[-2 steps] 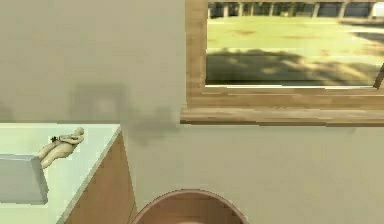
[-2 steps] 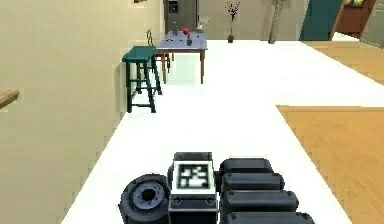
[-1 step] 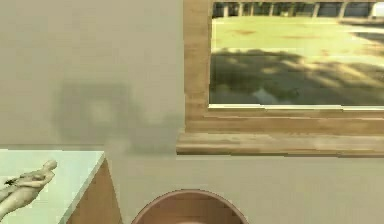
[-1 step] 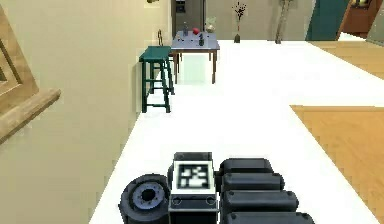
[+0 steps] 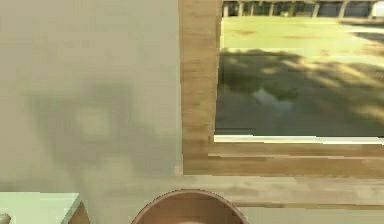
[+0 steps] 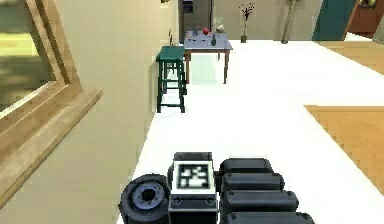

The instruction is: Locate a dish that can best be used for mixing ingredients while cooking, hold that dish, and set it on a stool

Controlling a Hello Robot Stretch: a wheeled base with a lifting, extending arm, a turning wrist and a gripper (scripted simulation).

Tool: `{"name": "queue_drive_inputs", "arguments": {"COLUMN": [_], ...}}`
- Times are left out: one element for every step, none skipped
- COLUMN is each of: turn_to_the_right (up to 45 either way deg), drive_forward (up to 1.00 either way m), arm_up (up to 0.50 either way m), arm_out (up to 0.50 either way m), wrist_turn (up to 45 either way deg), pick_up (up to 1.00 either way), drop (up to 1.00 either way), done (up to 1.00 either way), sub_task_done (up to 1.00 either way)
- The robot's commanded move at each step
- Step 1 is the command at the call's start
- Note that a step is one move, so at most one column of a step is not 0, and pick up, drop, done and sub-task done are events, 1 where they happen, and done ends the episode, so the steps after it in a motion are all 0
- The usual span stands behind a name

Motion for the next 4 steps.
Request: {"name": "queue_drive_inputs", "arguments": {"turn_to_the_right": [45.0, 45.0, 42.0, 0.0], "drive_forward": [0.0, 0.0, 0.0, 0.2], "arm_up": [0.0, 0.0, 0.0, 0.0], "arm_out": [0.0, 0.0, 0.0, 0.0], "wrist_turn": [0.0, 0.0, 0.0, 0.0], "pick_up": [0.0, 0.0, 0.0, 0.0], "drop": [0.0, 0.0, 0.0, 0.0], "done": [0.0, 0.0, 0.0, 0.0], "sub_task_done": [0.0, 0.0, 0.0, 0.0]}}
